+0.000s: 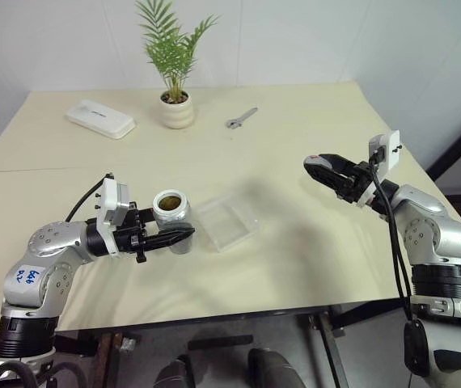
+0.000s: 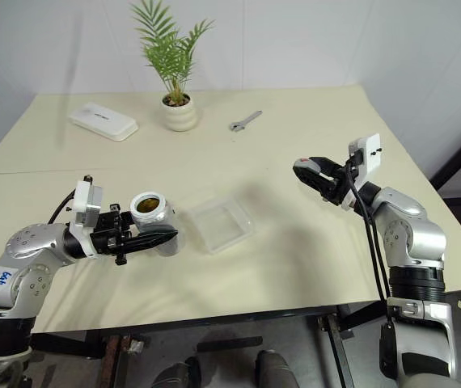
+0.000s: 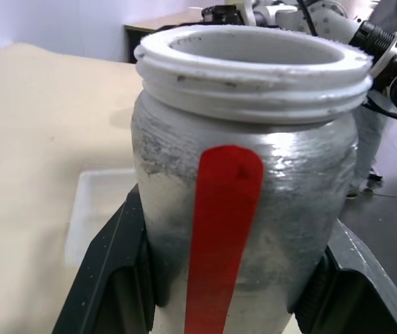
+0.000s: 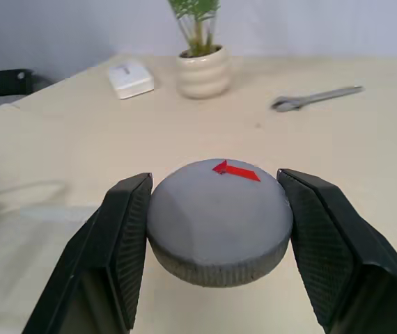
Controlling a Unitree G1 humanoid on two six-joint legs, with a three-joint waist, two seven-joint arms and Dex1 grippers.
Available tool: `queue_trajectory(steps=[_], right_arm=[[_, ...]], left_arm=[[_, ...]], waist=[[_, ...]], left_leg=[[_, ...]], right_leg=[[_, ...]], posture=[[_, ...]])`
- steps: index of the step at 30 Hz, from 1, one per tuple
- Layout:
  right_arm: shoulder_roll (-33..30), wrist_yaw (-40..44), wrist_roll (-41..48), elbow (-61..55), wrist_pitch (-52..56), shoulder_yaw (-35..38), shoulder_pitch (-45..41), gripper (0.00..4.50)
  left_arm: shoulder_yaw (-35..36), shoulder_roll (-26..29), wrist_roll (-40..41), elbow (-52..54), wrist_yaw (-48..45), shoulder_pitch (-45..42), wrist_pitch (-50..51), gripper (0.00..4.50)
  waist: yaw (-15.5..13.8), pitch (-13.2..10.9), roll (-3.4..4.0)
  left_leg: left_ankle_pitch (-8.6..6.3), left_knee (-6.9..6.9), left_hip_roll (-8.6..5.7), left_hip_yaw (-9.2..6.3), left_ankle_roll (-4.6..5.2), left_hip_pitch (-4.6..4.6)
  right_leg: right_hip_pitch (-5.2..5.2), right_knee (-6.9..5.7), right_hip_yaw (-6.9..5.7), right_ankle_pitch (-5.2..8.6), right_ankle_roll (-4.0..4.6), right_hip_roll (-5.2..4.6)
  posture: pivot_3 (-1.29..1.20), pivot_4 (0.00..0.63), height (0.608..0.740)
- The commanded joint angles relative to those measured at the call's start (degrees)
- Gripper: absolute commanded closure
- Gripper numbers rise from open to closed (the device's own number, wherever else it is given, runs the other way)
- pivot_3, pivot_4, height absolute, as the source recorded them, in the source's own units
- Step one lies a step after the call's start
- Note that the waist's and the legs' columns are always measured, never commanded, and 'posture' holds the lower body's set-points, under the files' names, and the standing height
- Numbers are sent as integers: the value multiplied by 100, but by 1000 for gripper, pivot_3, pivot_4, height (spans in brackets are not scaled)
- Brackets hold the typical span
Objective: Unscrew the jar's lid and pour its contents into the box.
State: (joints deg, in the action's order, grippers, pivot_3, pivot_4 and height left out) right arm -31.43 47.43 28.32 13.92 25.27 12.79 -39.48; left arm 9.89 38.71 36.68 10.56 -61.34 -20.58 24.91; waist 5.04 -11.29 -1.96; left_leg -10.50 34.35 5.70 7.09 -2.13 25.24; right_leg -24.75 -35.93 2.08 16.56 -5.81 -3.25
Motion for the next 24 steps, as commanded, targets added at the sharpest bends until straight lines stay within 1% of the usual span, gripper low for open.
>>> queue_trajectory(steps=[1,4,6,10,12,13,15,16,20,24], right_arm=[[-279,-341,-1011,1590,-1921,114,663,1958],[-180,-352,-1298,2198,-2671,0,768,1958],[-87,-364,-1432,2443,-2989,-81,824,1958],[81,-413,-1579,2723,-3346,-190,893,1958],[154,-445,-1547,2763,-3391,-156,875,1231],[185,-449,-1502,2770,-3363,-123,860,969],[216,-410,-1445,2736,-3307,-88,835,252],[225,-389,-1427,2703,-3289,-76,835,38],[139,-333,-1339,2296,-3201,-33,799,38],[-67,-5,-985,1270,-2618,19,815,38]], left_arm=[[35,33,186,-16,-67,-256,95,2555],[-1,18,178,-82,-106,-386,132,2555],[-36,3,165,-111,-133,-450,147,2555],[-110,-40,141,-142,-156,-539,152,2555],[-131,-70,145,-123,-144,-557,157,2555],[-135,-81,145,-119,-139,-562,158,2555],[-131,-94,144,-115,-128,-561,156,2555],[-124,-97,146,-106,-123,-551,155,2555],[-94,-112,148,-113,-62,-556,160,2555],[-49,-85,130,-179,4,-647,162,2555]], waist=[[-61,5,-9],[-37,2,-4],[38,0,1],[91,0,0],[101,0,0],[108,0,0],[121,0,0],[123,0,0],[123,0,0],[112,-1,1]], left_leg=[[-1,3,7,-16,-4,-17],[1,13,-1,-12,-5,-11],[0,29,-2,0,-4,-9],[1,53,-1,0,-2,-19],[1,62,-1,-3,-2,-19],[1,66,-1,-4,-2,-19],[1,68,-1,-4,-1,-19],[1,69,-1,-5,-2,-19],[2,69,-1,-7,-1,-18],[2,66,-1,-7,-1,-14]], right_leg=[[21,3,-15,6,3,10],[20,1,-7,3,-3,4],[20,-2,6,-7,-21,2],[31,-14,14,-13,-31,5],[31,-22,13,-13,-30,5],[32,-23,14,-13,-29,4],[34,-23,15,-14,-27,4],[35,-23,15,-15,-26,4],[34,-23,15,-16,-25,4],[29,-23,16,-16,-25,4]], posture=[[0,150,740],[0,150,740],[0,150,740],[0,150,740],[0,150,740],[0,150,740],[0,150,740],[0,150,740],[0,150,740],[0,150,740]])
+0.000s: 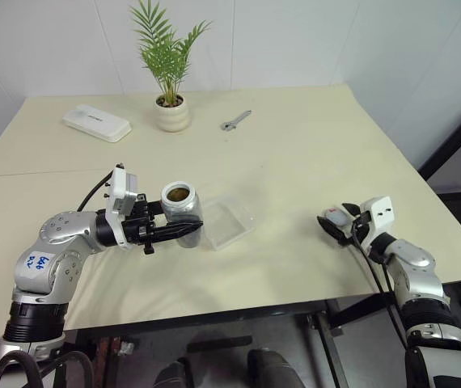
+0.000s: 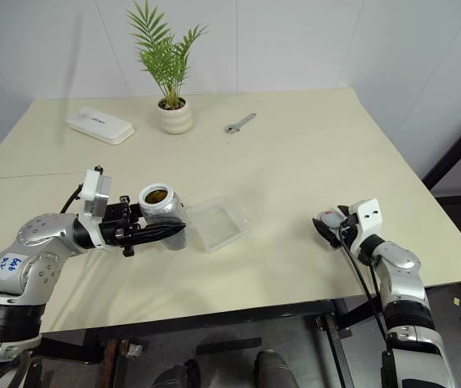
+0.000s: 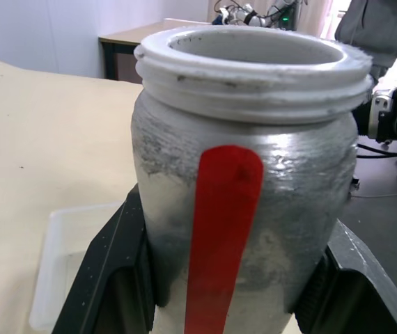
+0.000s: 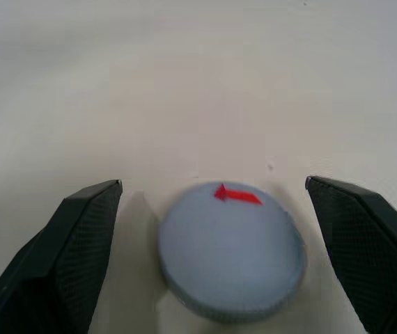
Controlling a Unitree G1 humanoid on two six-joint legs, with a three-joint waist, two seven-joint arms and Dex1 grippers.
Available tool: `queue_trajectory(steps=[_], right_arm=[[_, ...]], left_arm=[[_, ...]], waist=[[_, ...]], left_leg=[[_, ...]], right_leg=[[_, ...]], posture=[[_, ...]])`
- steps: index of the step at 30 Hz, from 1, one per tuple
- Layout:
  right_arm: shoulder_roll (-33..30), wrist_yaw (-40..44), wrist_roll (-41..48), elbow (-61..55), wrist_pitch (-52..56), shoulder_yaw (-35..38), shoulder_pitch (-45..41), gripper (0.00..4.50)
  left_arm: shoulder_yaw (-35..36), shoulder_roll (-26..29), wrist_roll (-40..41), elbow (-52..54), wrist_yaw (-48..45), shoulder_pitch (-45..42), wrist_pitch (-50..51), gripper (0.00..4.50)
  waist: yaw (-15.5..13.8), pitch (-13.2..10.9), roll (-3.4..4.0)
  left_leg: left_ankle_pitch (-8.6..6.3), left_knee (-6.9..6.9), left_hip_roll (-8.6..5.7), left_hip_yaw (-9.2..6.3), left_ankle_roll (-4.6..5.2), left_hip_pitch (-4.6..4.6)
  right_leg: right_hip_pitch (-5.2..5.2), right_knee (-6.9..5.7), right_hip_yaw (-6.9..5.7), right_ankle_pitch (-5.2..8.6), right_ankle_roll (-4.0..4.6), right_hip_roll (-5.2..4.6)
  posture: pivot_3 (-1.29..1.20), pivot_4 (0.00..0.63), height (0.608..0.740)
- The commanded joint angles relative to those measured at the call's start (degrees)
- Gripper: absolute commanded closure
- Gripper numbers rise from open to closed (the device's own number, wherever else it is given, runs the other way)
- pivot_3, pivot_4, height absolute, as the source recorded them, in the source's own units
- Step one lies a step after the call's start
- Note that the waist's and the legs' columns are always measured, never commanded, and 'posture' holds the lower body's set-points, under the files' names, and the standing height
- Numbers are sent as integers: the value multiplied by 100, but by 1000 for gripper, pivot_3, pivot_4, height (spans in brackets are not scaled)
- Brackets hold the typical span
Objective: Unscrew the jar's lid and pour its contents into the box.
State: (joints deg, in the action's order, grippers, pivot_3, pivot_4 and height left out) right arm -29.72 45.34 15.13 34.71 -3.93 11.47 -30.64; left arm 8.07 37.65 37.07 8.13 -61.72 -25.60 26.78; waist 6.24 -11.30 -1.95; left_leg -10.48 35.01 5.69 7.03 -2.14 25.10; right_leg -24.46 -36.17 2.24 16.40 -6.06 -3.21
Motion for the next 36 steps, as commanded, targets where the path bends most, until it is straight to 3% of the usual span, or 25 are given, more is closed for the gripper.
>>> queue_trajectory(steps=[1,8,13,20,23,29,30,34,36], right_arm=[[-300,294,429,-1089,490,141,-50,38],[-1215,1259,1481,-3717,2688,-321,-184,38],[-1626,1330,2011,-5293,3878,-749,-352,38],[-1542,941,2071,-5502,4102,-517,175,38],[-1470,773,2104,-5506,4114,-396,409,38],[-1373,531,2081,-5432,4053,-231,756,38],[-1349,501,2066,-5415,4034,-230,791,38],[-1252,419,2070,-5407,3997,-238,870,38],[-1186,367,2084,-5414,4000,-241,883,38]], left_arm=[[141,28,84,38,46,-174,-33,2555],[104,116,-230,-645,18,-813,-259,2555],[-59,134,-699,-1333,45,-1442,-633,2555],[-794,-31,-2244,-1853,1066,-2155,-1215,2555],[-1187,-108,-3072,-1852,1471,-2282,-2037,2555],[-2057,21,-5726,-2425,3568,-2570,-4878,2555],[-2306,142,-6486,-2533,4222,-2668,-5289,2555],[-3138,517,-9152,-2597,6691,-3028,-5925,2555],[-3477,551,-9966,-2693,7586,-3197,-5989,2555]], waist=[[-21,0,0],[-156,0,0],[-188,0,0],[-331,0,-1],[-424,0,-1],[-468,0,-1],[-464,0,-1],[-463,0,-1],[-474,0,-1]], left_leg=[[0,-1,0,-1,0,-1],[-2,-3,2,-2,-1,1],[-6,-3,0,-2,3,7],[-23,2,-6,7,18,21],[-27,3,-7,9,19,26],[-30,3,-5,11,17,27],[-29,4,-5,12,17,26],[-30,6,-7,17,18,21],[-30,8,-9,18,19,23]], right_leg=[[0,-1,0,0,0,0],[-8,-4,-3,4,6,1],[-8,8,-5,21,39,-5],[-10,29,-2,21,39,-11],[-15,29,-1,18,32,-10],[-18,30,2,13,22,-8],[-18,30,5,13,22,-8],[-18,28,18,13,22,-8],[-20,25,21,13,21,-9]], posture=[[0,150,740],[0,150,740],[0,150,740],[0,150,740],[0,150,740],[0,150,740],[0,150,740],[0,150,740],[0,150,740]])
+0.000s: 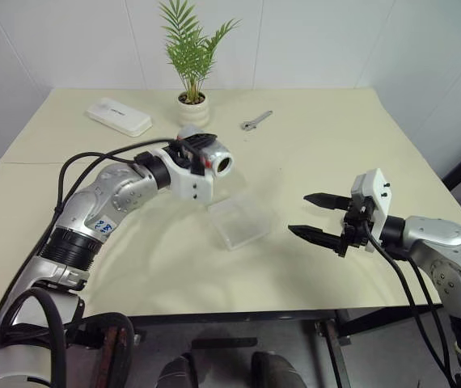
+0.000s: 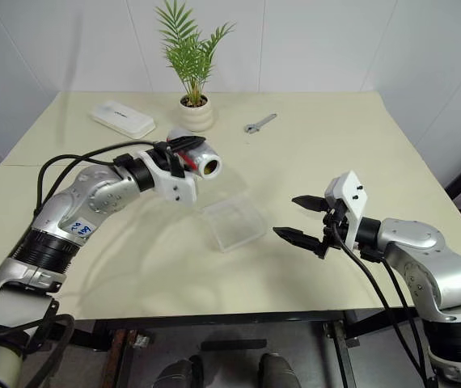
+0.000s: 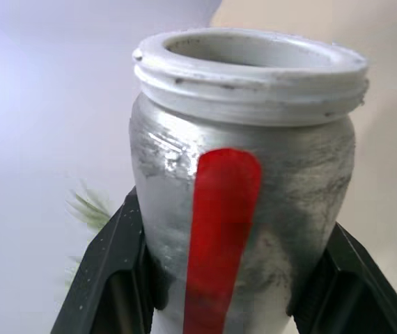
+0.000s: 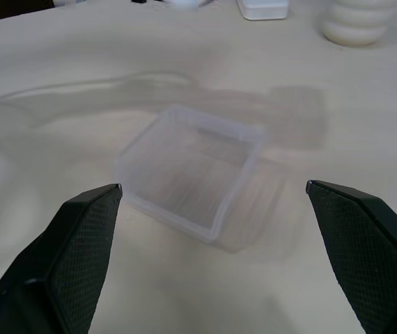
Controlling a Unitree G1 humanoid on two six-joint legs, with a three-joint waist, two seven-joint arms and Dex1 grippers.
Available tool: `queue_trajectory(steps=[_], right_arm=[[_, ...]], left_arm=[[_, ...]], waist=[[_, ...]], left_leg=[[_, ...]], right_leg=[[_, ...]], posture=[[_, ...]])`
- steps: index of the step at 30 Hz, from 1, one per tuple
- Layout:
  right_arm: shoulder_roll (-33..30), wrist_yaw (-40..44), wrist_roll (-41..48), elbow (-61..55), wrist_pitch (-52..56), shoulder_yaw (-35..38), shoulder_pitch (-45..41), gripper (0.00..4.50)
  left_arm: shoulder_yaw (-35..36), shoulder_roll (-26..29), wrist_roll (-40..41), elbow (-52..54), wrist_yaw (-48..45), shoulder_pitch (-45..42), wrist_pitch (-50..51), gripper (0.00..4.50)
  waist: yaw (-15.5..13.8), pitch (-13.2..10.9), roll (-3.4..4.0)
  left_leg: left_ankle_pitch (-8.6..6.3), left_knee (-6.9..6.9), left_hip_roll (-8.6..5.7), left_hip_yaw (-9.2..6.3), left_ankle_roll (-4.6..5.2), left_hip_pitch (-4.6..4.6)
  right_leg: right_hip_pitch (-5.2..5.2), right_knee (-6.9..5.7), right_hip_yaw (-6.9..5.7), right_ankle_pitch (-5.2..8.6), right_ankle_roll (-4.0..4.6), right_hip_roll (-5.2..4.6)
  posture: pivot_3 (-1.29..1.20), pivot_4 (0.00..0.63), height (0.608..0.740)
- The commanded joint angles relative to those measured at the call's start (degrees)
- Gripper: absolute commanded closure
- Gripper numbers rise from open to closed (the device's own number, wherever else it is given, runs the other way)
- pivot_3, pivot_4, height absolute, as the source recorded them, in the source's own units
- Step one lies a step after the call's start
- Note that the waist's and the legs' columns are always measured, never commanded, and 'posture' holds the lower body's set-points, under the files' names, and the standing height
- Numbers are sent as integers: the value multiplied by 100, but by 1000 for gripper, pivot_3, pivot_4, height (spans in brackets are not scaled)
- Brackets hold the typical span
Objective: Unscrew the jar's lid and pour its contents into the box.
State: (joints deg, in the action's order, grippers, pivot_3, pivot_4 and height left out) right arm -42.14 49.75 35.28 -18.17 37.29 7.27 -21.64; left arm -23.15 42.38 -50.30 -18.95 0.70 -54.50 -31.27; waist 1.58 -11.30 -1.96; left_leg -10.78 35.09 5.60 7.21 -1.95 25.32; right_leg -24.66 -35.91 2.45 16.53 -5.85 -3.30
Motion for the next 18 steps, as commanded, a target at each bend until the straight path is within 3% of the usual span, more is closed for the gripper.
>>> queue_trajectory(steps=[1,7,11,12,18], right_arm=[[93,-107,75,-136,-123,173,-13,38],[275,-265,133,-182,-79,175,8,38],[380,-335,174,-155,-71,178,-12,38],[406,-345,185,-151,-64,172,-18,38],[563,-407,233,-137,-40,138,-47,38]], left_arm=[[-543,58,-1603,-77,1660,-391,-111,2555],[-1419,-65,-3390,-270,3142,-638,620,2555],[-1541,-162,-3622,-333,3310,-693,860,2555],[-1576,-192,-3990,-257,3744,-656,1362,2555],[-1629,-161,-3921,-267,3615,-726,1246,2555]], waist=[[-10,0,0],[-7,0,0],[-6,0,0],[-8,0,0],[-8,0,0]], left_leg=[[0,1,0,1,2,2],[-3,0,0,9,6,3],[-3,-2,3,9,6,11],[-3,-2,4,10,6,12],[-3,1,3,13,6,13]], right_leg=[[0,0,-1,0,0,0],[-7,-3,2,-5,-10,1],[-21,-8,2,-11,-24,6],[-24,-11,2,-11,-23,6],[-29,-23,4,-10,-25,7]], posture=[[0,150,740],[0,150,740],[0,150,740],[0,150,740],[0,150,740]])
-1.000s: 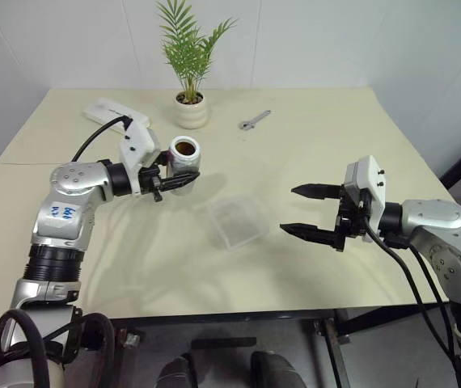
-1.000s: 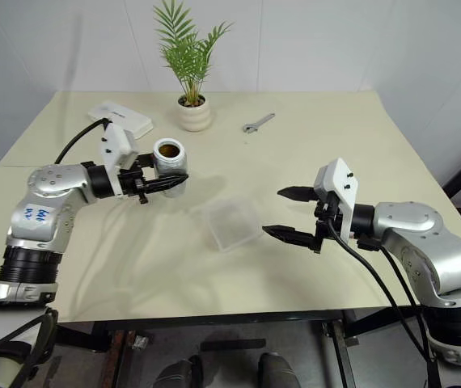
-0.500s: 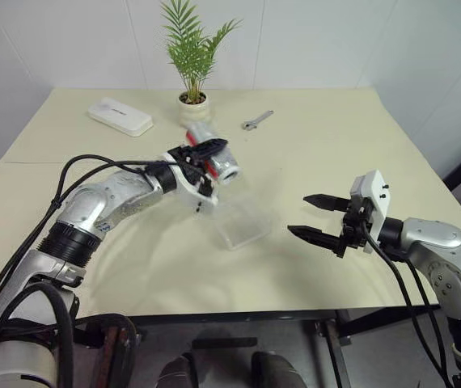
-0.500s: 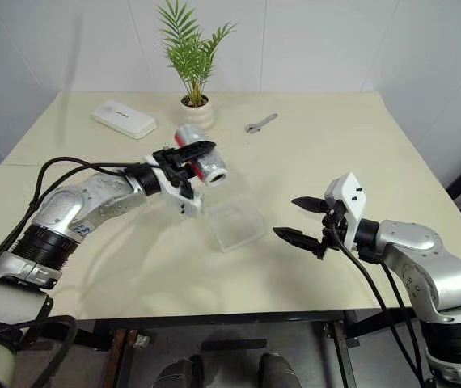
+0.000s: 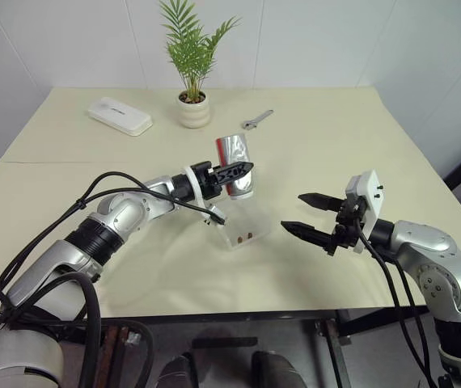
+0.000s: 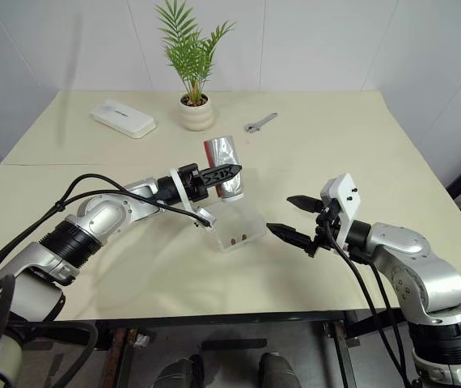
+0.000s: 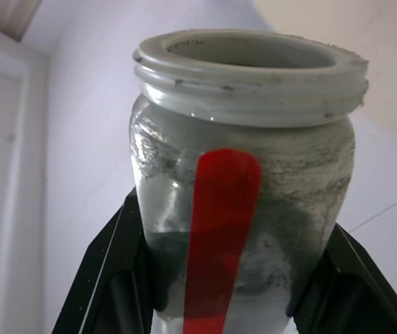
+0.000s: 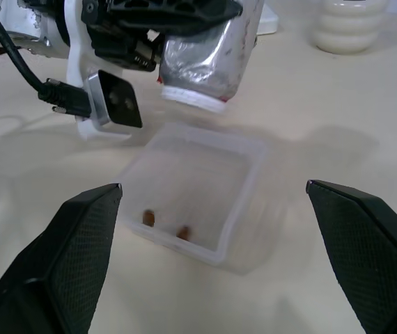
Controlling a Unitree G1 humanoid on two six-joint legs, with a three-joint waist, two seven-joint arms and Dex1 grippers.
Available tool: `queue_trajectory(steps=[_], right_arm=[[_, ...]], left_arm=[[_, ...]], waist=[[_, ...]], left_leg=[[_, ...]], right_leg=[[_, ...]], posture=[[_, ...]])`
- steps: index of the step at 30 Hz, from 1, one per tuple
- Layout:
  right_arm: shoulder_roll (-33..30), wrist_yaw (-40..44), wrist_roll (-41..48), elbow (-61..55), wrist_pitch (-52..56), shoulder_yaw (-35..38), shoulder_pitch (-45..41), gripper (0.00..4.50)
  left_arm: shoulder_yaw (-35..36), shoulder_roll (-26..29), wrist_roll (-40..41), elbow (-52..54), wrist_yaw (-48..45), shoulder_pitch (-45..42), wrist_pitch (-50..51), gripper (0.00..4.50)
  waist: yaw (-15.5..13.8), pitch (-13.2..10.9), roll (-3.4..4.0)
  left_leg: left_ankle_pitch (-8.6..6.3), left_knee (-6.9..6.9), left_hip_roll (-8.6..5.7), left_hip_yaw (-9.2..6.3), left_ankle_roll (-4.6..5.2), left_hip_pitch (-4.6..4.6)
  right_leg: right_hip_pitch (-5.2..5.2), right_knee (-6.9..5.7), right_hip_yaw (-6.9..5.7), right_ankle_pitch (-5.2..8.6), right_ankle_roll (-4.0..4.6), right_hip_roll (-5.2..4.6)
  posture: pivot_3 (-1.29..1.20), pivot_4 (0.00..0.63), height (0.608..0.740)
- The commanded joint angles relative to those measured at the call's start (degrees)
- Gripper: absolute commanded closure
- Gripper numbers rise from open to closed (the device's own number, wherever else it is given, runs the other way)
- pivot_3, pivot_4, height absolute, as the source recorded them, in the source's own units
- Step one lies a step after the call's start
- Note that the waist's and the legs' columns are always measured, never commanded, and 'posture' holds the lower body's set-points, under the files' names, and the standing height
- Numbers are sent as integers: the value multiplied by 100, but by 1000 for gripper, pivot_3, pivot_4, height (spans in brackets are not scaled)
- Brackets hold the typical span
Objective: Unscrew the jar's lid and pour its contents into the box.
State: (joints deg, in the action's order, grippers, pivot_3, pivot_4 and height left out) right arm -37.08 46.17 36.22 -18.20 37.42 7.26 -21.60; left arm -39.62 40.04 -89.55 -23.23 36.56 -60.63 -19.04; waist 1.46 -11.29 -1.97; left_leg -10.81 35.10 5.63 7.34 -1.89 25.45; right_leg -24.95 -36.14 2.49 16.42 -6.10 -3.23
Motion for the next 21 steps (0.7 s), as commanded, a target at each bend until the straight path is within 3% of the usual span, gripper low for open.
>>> queue_trajectory(steps=[1,7,10,15,17,21], right_arm=[[73,-60,142,-132,-54,133,-56,38],[68,27,110,-46,-120,124,-37,38],[67,62,100,-28,-150,113,-34,38],[19,174,84,-17,-175,103,0,38],[1,220,60,30,-202,93,-5,38],[-4,298,17,109,-251,49,-73,38]], left_arm=[[1,108,12,144,-24,-98,-18,2555],[185,436,388,473,-119,68,-322,2555],[639,437,1363,418,-534,134,-619,2555],[2084,278,4541,43,-2496,590,-711,2555],[2694,59,5755,-16,-3492,891,-111,2555],[3688,-387,7348,-4,-4733,1268,1332,2555]], waist=[[3,0,0],[0,0,0],[-10,0,0],[19,0,0],[22,0,0],[14,0,0]], left_leg=[[0,1,0,1,0,0],[2,3,1,4,-1,-1],[3,9,1,4,-1,-1],[7,16,2,6,0,-6],[9,19,5,9,-2,-15],[16,39,7,5,-4,-21]], right_leg=[[-1,-3,1,0,0,0],[-10,-21,5,0,0,2],[-11,-31,6,1,0,1],[-10,-49,9,1,0,2],[-9,-63,12,3,2,6],[-6,-88,11,5,2,13]], posture=[[0,150,740],[0,150,740],[0,150,740],[0,150,740],[0,150,740],[0,150,740]])
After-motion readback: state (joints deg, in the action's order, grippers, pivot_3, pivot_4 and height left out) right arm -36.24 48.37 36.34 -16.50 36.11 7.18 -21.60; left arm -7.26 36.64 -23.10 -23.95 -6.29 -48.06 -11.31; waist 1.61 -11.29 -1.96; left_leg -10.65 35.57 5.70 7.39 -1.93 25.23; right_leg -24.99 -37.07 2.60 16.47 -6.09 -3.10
